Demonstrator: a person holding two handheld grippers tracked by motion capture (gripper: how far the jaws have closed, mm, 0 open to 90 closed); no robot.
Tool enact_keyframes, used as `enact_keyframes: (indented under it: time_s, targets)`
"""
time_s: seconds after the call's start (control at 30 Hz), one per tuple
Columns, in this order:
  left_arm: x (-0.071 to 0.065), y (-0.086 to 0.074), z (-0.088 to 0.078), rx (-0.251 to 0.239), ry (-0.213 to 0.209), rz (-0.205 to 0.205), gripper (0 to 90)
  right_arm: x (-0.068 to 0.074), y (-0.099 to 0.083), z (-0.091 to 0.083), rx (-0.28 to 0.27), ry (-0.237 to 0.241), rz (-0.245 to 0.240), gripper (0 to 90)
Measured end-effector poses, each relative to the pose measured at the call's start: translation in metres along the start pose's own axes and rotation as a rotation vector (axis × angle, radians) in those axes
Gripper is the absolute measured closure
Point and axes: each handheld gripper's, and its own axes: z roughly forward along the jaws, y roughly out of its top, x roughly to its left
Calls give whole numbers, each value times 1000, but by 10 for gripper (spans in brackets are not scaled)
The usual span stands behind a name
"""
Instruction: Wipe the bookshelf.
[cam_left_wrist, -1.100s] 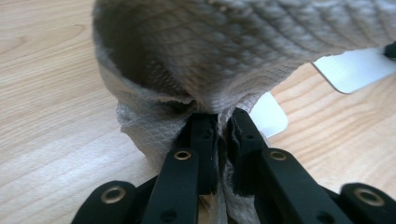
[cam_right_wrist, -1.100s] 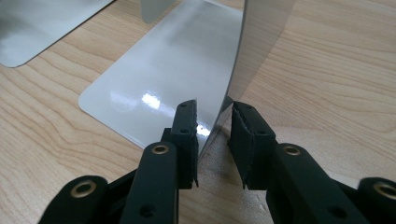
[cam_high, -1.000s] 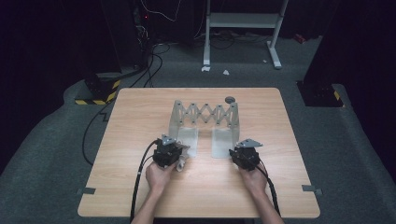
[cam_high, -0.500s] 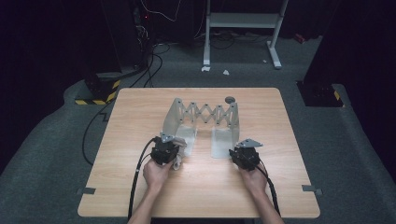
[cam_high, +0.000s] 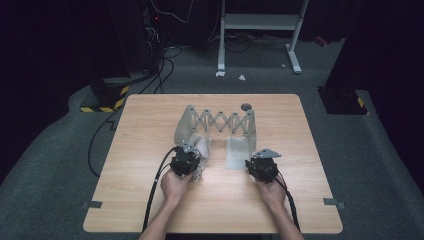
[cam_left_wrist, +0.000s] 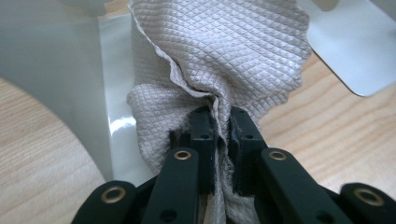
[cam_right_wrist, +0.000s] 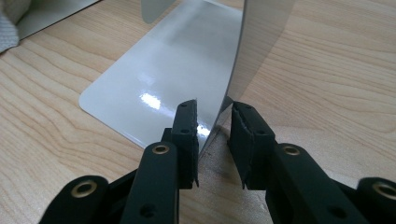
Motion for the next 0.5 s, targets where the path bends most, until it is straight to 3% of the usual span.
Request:
enact_keyframes:
  time_s: [0.5]
  targets:
    - [2,28,26,19,35,-8,818,0,0,0,-1,-1,0,719]
